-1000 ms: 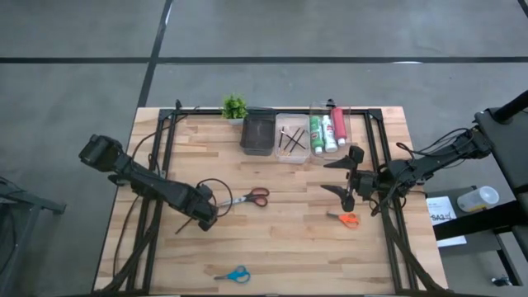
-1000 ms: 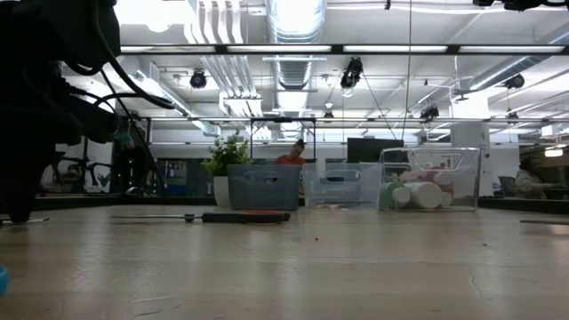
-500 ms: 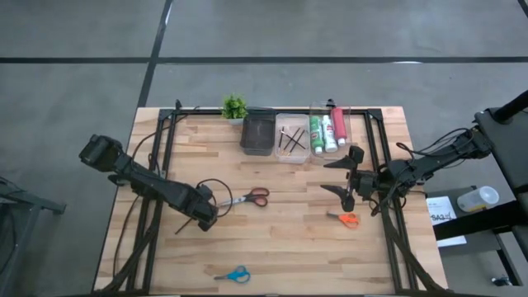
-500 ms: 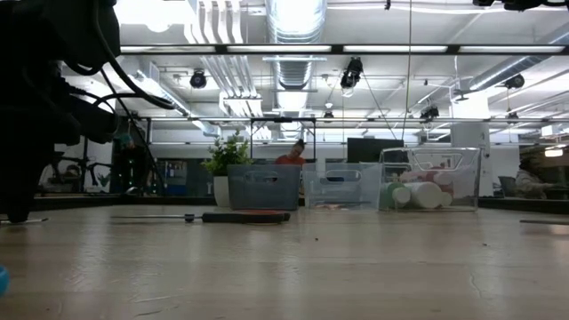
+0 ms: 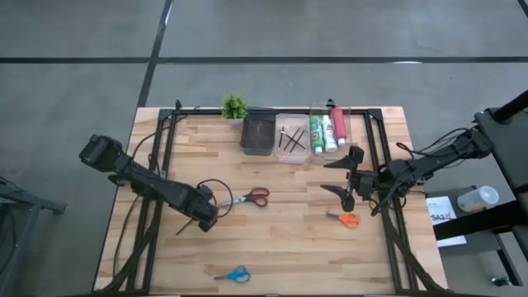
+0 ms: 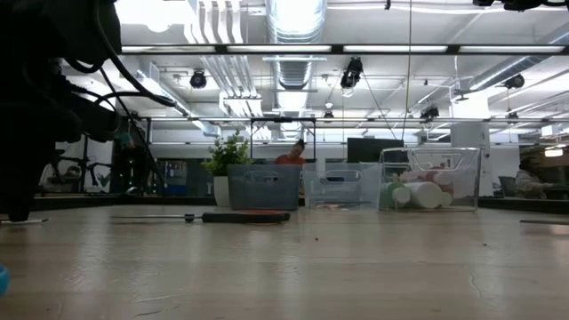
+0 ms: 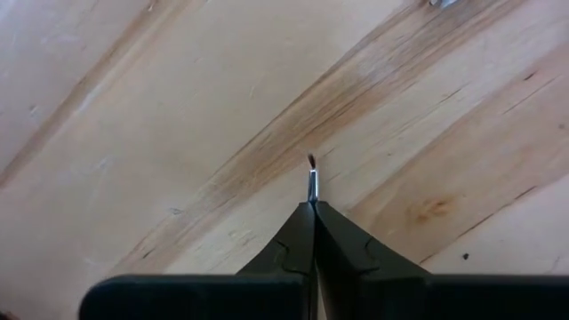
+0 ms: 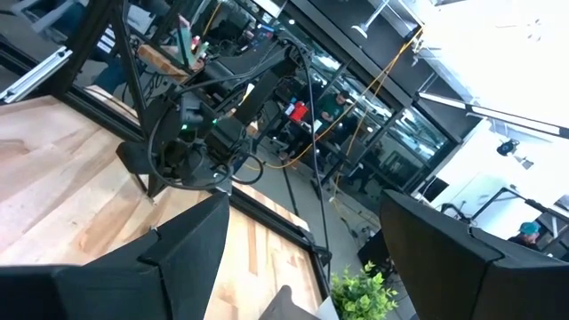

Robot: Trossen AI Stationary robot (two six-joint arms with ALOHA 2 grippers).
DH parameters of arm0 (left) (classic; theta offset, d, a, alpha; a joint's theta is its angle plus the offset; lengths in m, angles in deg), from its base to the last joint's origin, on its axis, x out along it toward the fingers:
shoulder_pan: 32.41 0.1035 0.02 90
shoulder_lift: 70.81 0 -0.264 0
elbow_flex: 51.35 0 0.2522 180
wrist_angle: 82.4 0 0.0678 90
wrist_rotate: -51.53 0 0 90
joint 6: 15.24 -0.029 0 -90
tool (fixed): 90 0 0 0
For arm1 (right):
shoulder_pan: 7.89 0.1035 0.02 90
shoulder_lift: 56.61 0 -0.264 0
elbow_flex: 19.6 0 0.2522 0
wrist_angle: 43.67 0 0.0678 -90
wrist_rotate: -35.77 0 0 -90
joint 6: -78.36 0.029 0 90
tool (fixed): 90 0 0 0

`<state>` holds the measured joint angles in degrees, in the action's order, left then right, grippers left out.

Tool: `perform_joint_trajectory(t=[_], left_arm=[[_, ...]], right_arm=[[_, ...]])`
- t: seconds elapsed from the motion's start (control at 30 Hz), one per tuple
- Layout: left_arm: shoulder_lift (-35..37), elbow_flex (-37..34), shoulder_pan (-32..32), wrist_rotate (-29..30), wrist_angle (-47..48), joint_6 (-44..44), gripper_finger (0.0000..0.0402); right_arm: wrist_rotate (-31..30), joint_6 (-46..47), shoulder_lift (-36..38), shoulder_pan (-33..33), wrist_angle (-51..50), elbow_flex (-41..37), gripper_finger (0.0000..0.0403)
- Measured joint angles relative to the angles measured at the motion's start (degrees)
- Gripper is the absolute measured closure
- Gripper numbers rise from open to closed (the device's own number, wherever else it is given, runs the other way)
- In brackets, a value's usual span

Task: Pick & Place Paint Supplies
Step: Put the silver paint brush into the white transparent bin

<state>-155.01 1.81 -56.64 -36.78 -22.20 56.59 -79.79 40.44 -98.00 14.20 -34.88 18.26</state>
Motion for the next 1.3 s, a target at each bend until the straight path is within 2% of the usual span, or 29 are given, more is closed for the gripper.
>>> perform_joint_trajectory(t=[0.77,1.1,1.3], left_arm=[[0.11,-0.04,0.00,0.18,-0.11,0.13,0.0391],[0.11,-0.48,0.00,0.20,-0.37,0.16,0.0345],[0.11,-0.48,0.00,0.20,-0.59,0.18,0.0334]], right_arm=[[0.00,0.28,-0.02,0.02,0.00,-0.02,0.0115],[0.00,-0.01,-0.02,0.00,0.02,-0.02,0.0115],[0.00,-0.01,-0.01,0.00,0.00,-0.02,0.0115]])
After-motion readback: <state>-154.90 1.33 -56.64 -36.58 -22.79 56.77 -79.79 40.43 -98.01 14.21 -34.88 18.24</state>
